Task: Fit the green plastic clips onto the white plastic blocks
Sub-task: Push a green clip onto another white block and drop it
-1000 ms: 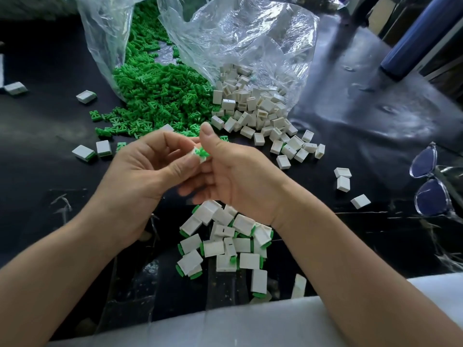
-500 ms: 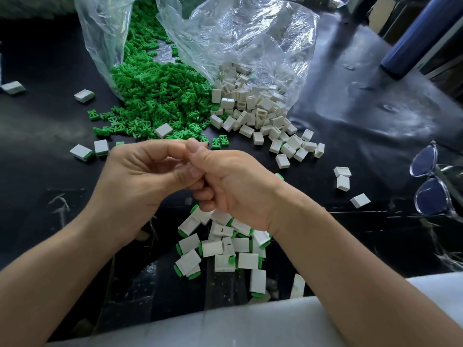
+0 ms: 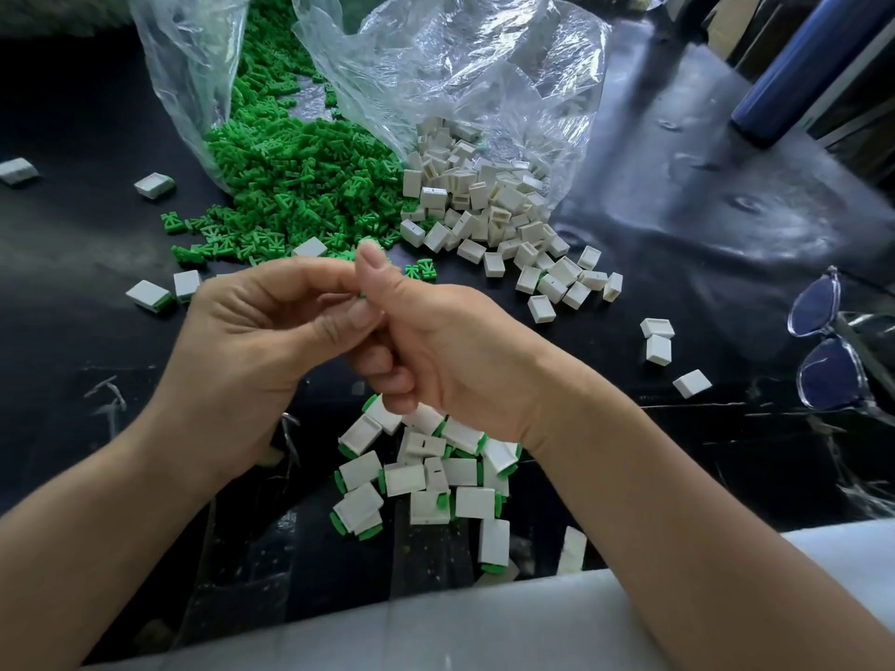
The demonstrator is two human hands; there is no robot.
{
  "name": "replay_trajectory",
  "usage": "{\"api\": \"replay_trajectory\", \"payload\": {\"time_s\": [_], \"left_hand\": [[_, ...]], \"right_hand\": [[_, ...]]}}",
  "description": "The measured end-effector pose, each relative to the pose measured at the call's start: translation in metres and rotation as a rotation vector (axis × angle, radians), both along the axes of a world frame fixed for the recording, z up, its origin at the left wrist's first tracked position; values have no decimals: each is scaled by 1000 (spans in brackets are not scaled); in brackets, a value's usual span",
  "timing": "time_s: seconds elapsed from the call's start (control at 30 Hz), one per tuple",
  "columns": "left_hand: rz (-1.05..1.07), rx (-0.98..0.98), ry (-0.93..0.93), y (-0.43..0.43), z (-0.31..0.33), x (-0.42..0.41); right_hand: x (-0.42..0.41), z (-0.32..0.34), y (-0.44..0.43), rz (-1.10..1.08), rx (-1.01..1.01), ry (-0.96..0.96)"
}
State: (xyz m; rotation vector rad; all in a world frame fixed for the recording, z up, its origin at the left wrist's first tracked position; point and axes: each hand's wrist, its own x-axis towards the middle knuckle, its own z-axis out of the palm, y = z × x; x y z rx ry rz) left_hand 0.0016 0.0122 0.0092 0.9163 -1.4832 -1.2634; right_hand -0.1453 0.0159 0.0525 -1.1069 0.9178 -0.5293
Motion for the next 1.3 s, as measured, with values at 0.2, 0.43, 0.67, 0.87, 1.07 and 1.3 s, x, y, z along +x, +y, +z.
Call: {"api": "replay_trajectory", "payload": {"time_s": [0.2,0.43,0.67,0.87,1.07,1.3], "left_hand": [[-23,-16,29,1,1,-1],[-30,-18,29,-1,-1,1],[-35,-20,23,0,1,2],[-17,-6,12,0,2,2],[-2,2,-9,1,2,1],[-3,-4,14,3,5,-1]], "right_hand": [[-1,-1,0,-24,2,3],[-1,-1,0,-32,-12,7],[0,-4,0,-27,-26,47],[0,-7,1,-24,-24,18],[2,-10,3,-45,-25,26],[1,-11,2,-41,-46,11]]}}
